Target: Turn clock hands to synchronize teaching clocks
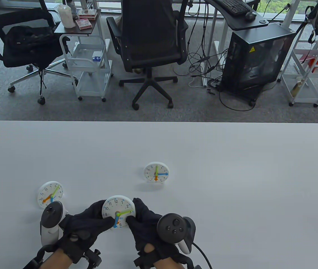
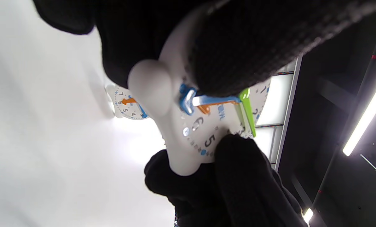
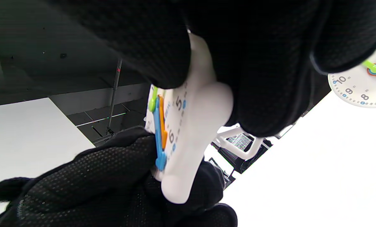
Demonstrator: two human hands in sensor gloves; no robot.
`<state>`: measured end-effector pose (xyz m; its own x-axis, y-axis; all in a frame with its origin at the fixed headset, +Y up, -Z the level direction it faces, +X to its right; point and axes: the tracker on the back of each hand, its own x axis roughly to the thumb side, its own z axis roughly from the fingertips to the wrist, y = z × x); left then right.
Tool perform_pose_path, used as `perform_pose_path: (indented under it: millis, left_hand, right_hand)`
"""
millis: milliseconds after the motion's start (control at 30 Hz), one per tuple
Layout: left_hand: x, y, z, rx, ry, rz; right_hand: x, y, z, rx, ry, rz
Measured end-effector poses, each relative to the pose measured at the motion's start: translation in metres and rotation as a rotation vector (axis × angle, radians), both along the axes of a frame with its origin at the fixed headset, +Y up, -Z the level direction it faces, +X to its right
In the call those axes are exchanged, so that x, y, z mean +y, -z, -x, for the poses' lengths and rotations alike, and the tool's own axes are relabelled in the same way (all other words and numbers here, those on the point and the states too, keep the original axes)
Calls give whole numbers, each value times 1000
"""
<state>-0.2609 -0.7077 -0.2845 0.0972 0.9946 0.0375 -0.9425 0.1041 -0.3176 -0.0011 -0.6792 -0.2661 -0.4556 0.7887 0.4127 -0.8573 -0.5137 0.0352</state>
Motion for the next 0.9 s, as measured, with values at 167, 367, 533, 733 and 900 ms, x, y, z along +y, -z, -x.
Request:
perform_pose_path:
  millis: [167, 367, 533, 733, 900]
  left_hand:
    - [-1, 1, 0, -6, 8, 3]
    - [-2, 1, -1, -11, 22, 5]
    - [-3, 1, -1, -9, 30, 3]
    - [-3, 1, -2, 3, 35, -25]
    - [-3, -1, -3, 11, 34, -41]
  right_hand:
    - [0, 0, 1, 8, 9, 13]
    - [0, 0, 1, 17, 21, 30]
    - [0, 0, 1, 21, 28, 37]
    - [0, 1, 1, 26, 37, 44]
    - [-1, 1, 1, 25, 33, 41]
